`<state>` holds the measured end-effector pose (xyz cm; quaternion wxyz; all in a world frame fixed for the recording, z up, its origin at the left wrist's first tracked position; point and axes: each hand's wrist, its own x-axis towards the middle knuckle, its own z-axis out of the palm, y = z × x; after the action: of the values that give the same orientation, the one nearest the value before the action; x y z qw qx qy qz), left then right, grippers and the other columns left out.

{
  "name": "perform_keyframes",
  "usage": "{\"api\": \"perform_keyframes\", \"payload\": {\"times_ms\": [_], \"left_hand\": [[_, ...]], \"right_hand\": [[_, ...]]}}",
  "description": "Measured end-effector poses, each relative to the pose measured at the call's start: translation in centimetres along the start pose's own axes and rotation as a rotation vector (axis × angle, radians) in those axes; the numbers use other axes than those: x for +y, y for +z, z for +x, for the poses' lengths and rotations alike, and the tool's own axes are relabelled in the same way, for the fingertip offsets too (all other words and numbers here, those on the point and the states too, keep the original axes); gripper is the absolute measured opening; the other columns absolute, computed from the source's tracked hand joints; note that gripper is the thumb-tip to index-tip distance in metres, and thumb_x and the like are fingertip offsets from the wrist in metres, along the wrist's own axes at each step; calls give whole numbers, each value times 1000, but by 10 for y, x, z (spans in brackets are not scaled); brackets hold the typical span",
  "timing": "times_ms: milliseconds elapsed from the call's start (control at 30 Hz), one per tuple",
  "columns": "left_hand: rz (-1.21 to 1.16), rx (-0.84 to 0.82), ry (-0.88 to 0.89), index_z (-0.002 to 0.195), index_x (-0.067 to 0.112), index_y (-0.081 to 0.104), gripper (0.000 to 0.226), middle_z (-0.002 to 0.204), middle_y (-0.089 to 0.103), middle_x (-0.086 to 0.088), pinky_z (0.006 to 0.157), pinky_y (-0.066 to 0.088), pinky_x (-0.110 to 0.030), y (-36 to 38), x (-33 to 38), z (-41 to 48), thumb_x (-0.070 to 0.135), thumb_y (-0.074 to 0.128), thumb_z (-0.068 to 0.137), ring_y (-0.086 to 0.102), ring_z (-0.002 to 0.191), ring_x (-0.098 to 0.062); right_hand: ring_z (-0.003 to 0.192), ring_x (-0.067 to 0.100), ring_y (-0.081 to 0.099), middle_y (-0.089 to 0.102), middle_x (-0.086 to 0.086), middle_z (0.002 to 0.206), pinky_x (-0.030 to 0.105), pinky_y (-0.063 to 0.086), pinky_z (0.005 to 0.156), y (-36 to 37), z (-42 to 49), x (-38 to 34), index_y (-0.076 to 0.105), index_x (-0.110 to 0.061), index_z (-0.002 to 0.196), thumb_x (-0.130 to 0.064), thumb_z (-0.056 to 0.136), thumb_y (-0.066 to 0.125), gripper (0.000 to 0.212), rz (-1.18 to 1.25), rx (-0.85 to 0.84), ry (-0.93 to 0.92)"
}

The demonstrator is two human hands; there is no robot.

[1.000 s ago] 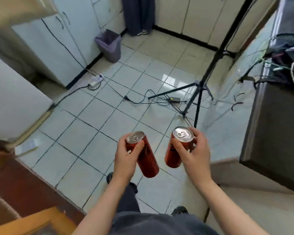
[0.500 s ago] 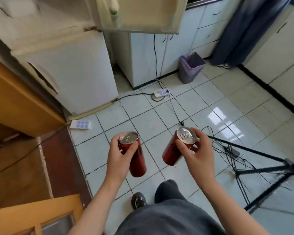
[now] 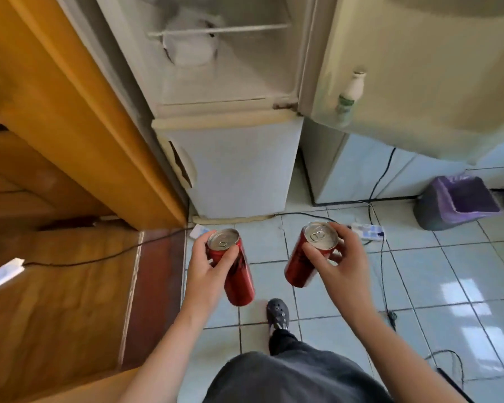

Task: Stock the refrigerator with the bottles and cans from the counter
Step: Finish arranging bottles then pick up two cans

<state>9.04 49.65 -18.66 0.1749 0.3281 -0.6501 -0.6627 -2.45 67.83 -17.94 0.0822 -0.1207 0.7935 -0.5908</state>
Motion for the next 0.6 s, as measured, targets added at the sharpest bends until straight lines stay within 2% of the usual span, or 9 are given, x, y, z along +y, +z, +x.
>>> {"api": "perform_keyframes", "payload": {"times_ms": [100, 200, 300, 433, 600], "left_hand": [[-13, 59, 39, 112, 35, 53, 36, 108, 61, 15, 81, 46, -17, -1, 29, 54, 34, 66, 78, 58, 102, -1], [-32, 143, 72, 121, 30, 49, 47, 113, 57, 15, 81, 45, -17, -2, 49, 101, 39, 65, 77, 55, 108, -1], [-48, 209, 112, 124, 27, 49, 51, 115, 57, 16, 82, 46, -13, -7, 64, 142, 41, 70, 80, 54, 108, 4], [-88, 191, 169, 119, 33, 51, 44, 113, 58, 20, 82, 47, -11, -20, 82, 200, 39, 69, 79, 56, 105, 7], [-99, 107, 226, 116, 40, 50, 43, 112, 59, 23, 85, 47, -15, -38, 119, 281, 40, 71, 79, 56, 108, 4]], "right_hand": [[101, 11, 59, 57, -18, 107, 30, 52, 82, 19, 69, -22, 52, -44, 105, -34, 70, 75, 43, 14, -56, -67], [101, 12, 59, 58, -9, 110, 29, 51, 82, 41, 128, -45, 54, -32, 112, -39, 68, 75, 48, -3, -101, -112], [101, 9, 60, 59, -10, 110, 24, 50, 79, 67, 176, -67, 56, -32, 111, -39, 69, 76, 48, -3, -117, -149], [100, 7, 61, 62, -12, 108, 23, 51, 79, 106, 229, -95, 56, -44, 102, -32, 70, 77, 40, 40, -125, -183], [98, 5, 61, 60, -16, 110, 20, 49, 79, 153, 287, -127, 55, -40, 110, -38, 70, 77, 46, 64, -59, -208]]}}
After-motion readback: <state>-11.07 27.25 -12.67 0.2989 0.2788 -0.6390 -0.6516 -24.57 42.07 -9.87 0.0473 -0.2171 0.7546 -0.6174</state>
